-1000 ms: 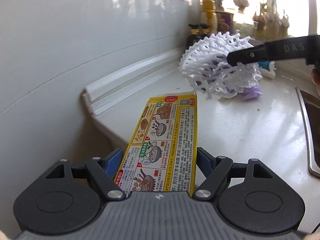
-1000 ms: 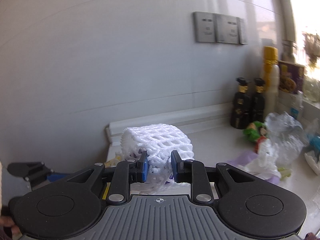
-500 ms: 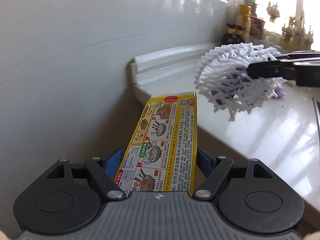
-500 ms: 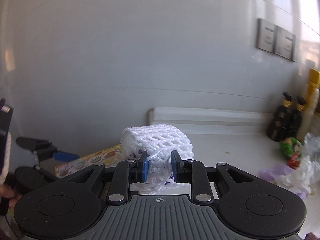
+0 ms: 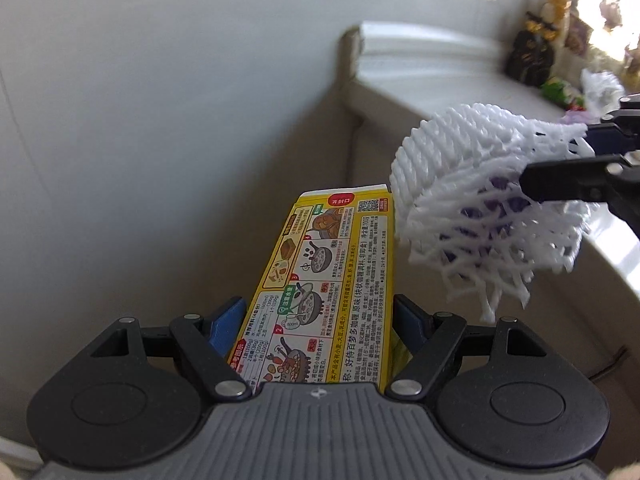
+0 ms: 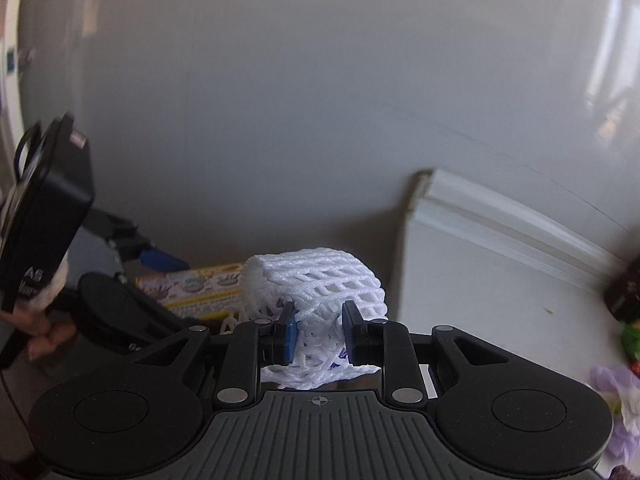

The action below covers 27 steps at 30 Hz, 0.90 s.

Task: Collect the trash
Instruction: 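Carry the yellow box and foam net over the cream bin, then open both tools to drop the box and foam net into the bin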

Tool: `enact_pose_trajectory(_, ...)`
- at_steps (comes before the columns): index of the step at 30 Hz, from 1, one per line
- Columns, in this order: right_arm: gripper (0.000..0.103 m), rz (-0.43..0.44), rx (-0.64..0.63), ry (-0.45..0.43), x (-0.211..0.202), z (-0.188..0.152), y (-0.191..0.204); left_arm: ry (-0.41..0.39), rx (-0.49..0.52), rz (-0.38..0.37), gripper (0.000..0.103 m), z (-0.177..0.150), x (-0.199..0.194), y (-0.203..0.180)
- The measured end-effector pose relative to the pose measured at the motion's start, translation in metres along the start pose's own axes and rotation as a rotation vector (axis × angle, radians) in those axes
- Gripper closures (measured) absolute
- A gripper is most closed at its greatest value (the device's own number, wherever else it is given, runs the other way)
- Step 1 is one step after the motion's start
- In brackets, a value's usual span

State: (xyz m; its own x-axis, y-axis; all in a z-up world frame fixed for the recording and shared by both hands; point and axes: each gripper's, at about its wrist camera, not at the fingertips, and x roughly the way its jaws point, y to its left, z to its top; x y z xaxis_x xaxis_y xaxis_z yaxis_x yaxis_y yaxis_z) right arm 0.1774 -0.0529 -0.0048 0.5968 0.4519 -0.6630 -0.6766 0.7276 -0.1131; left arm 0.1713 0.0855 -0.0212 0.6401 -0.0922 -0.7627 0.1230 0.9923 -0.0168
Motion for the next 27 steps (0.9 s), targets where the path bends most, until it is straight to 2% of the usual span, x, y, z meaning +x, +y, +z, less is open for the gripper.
enact_pose_trajectory(8,0.08,0.022,-0.137,0.16,0.056,-0.013,0.033,0.106,-0.047,0.031,0.027,-0.02,0.036,0.012)
enact_pose_trajectory(12,0.08,0.024,-0.199,0.245,0.085,-0.024,0.047,0.156,-0.076,0.021,0.027,-0.029,0.058,0.016)
enact_pose_trajectory(19,0.08,0.048,-0.237,0.355,0.133,-0.035,0.053,0.247,-0.093,0.016,0.027,-0.037,0.099,0.016)
enact_pose_trajectory(23,0.079,0.03,-0.252,0.414,0.161,-0.037,0.054,0.283,-0.12,0.003,0.027,-0.035,0.121,0.016)
enact_pose_trajectory(24,0.079,0.024,-0.26,0.425,0.168,-0.037,0.054,0.287,-0.123,0.0,0.034,-0.035,0.125,0.016)
enact_pose_trajectory(26,0.078,0.013,-0.275,0.443,0.176,-0.04,0.059,0.298,-0.125,-0.012,0.06,-0.039,0.127,0.018)
enact_pose_trajectory(27,0.078,0.006,-0.281,0.453,0.18,-0.041,0.061,0.307,-0.129,-0.017,0.058,-0.04,0.129,0.018)
